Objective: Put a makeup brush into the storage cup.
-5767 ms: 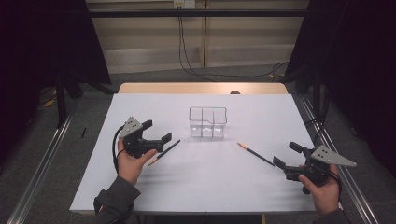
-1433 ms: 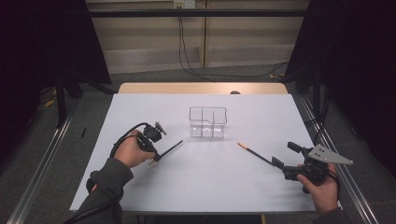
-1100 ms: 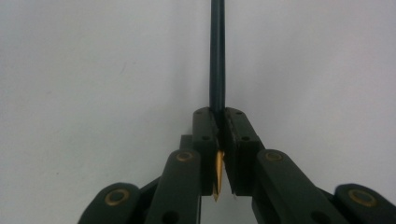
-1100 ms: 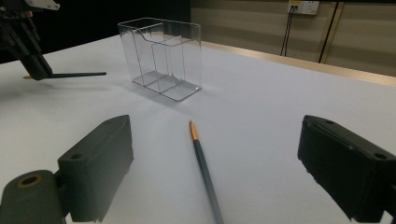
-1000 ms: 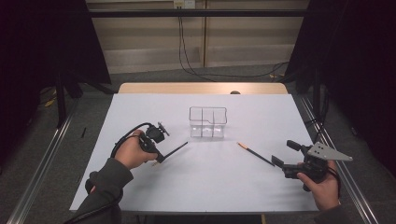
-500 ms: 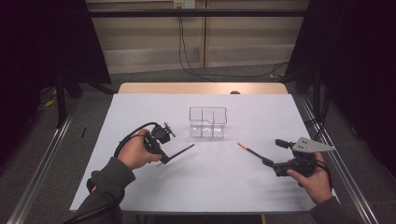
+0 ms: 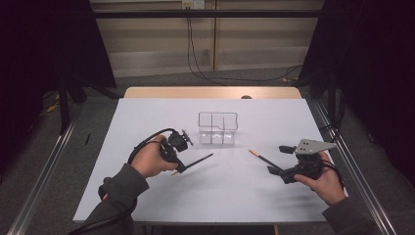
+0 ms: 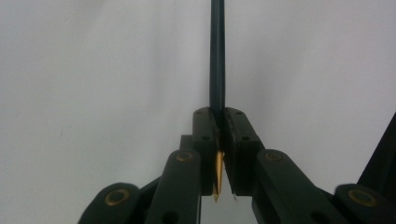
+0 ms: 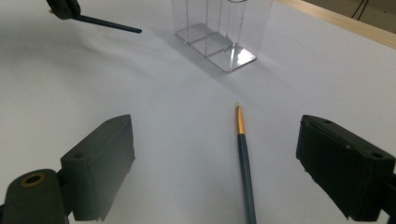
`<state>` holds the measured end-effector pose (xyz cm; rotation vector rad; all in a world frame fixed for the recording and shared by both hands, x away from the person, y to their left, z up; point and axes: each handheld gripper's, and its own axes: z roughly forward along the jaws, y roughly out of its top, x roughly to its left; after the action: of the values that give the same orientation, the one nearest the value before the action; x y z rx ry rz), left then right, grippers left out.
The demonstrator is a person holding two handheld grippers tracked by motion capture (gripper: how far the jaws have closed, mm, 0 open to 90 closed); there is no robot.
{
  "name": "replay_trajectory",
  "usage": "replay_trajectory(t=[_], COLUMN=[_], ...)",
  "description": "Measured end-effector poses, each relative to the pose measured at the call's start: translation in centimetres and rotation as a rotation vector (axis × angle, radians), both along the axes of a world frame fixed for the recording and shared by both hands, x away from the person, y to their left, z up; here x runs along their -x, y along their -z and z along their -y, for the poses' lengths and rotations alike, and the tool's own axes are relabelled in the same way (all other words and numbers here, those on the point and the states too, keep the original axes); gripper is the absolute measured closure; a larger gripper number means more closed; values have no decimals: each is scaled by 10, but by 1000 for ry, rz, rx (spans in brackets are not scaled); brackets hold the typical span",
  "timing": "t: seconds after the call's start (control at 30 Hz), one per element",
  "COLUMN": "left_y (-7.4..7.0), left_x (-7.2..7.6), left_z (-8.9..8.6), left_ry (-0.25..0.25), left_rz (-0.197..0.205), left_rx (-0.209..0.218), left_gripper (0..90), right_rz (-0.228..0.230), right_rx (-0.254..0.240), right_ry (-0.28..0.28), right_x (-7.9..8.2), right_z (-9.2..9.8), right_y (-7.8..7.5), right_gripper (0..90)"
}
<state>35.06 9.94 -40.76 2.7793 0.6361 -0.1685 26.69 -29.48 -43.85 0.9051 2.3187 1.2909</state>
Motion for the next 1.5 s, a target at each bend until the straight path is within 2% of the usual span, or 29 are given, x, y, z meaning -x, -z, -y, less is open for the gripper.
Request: replay_trajectory(t=[0.03,0.07,0.1,0.23,0.27,0.3,0.33,0.43,0.5,0.53,0.6,0.67,0.87,1.0,1.13,1.17,1.23,1.3,1.37,1.5], left_y=[-2,-2,-2,-3,-3,-4,-4,-4,-5,-5,-6,-6,-7,-8,-9,-10,-10,-10,-10,-10], left_x=[-1,-1,-1,-1,0,0,0,1,2,2,2,3,4,4,5,4,6,5,7,8], left_z=[3,3,4,11,13,15,17,22,26,30,32,36,44,48,52,53,56,57,60,63], left_ry=[20,20,22,39,35,42,52,65,70,93,97,110,139,147,159,185,167,182,177,189], left_rz=[-9,-9,6,-5,7,-5,9,5,4,7,8,9,9,8,14,16,16,18,19,15], left_rx=[-1,-1,-3,2,2,1,-3,-5,-5,-13,-16,-14,-15,-15,-16,-28,-6,-16,-2,-5], left_gripper=[839,838,838,839,839,839,839,839,839,839,839,839,839,838,838,838,839,838,838,838], right_rz=[-19,-20,-29,-34,-41,-41,-43,-46,-64,-67,-75,-84,-86,-89,-102,-98,-99,-103,-101,-103], right_rx=[18,35,37,57,65,65,75,96,136,152,167,198,237,295,311,313,334,338,340,347], right_ry=[-24,-29,-43,-61,-70,-70,-81,-101,-134,-150,-157,-192,-224,-253,-280,-289,-298,-308,-319,-331], right_x=[-2,-4,-5,-9,-10,-10,-12,-15,-19,-20,-21,-24,-30,-34,-36,-36,-37,-38,-38,-39], right_z=[-2,-4,-5,-9,-12,-12,-14,-19,-27,-30,-33,-41,-50,-60,-66,-67,-73,-76,-78,-83], right_y=[-2,-3,-4,-8,-9,-9,-10,-12,-13,-13,-13,-14,-16,-17,-18,-18,-20,-20,-21,-22], right_gripper=[110,111,110,111,113,113,114,117,118,118,119,119,129,145,160,166,177,188,197,226])
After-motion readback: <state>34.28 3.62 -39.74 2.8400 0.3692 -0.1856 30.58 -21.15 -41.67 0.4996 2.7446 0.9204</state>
